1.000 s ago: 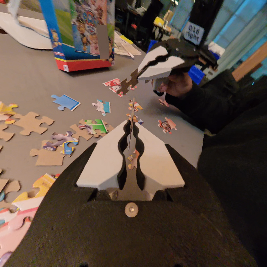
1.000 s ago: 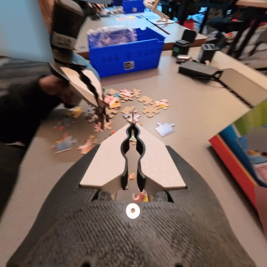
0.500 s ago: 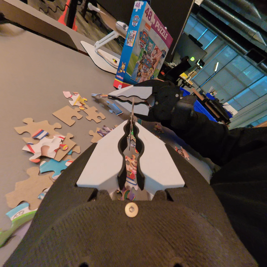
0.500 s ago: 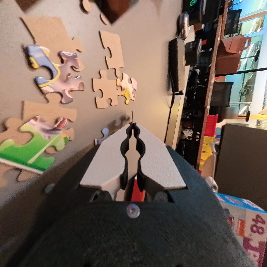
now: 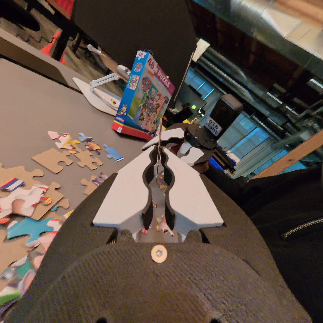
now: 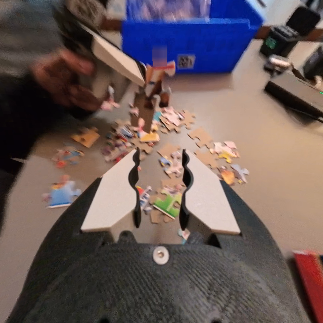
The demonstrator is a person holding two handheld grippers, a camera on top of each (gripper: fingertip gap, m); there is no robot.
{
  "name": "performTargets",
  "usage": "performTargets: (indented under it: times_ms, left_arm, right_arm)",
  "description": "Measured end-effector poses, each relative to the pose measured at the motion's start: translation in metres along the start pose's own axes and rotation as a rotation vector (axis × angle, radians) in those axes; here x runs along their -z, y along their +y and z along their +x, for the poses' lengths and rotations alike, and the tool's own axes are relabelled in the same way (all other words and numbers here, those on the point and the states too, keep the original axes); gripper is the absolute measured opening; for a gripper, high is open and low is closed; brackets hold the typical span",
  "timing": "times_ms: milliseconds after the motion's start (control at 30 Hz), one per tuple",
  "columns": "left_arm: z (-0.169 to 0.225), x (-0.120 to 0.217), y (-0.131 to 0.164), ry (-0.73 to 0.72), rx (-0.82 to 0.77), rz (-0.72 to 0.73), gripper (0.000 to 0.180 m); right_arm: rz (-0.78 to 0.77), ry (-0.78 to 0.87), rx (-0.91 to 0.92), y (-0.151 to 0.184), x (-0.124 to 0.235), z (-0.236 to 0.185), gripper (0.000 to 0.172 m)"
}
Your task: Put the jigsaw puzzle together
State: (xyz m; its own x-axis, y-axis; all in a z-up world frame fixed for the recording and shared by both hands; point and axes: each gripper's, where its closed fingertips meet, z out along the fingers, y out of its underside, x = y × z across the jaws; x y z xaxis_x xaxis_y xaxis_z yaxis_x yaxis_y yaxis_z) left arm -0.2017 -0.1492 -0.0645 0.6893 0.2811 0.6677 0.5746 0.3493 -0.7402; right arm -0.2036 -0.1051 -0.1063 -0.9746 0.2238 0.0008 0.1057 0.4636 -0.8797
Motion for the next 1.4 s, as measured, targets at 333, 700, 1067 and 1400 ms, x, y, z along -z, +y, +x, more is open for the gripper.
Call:
performTargets:
  times_ms: [333, 700, 1067, 1400]
  left_arm:
    - [0.032, -0.018, -0.001, 0.105, -0.013, 0.015, 0.000]
    - [-0.014, 0.003, -0.032, -0.073, 0.044, 0.106, 0.000]
    - [-0.140, -0.004, -0.026, -0.526, 0.060, -0.378, 0.000]
    - [-0.166, -0.004, -0.012, -0.607, 0.075, -0.472, 0.000]
  right_arm:
    - [0.241, -0.204, -0.220, -0.037, 0.012, -0.031, 0.020]
    - [0.173, -0.008, -0.306, -0.006, 0.031, 0.023, 0.000]
    - [-0.725, 0.758, 0.560, 0.075, 0.035, 0.148, 0.000]
    - [-0.784, 0.713, 0.551, 0.094, 0.031, 0.148, 0.025]
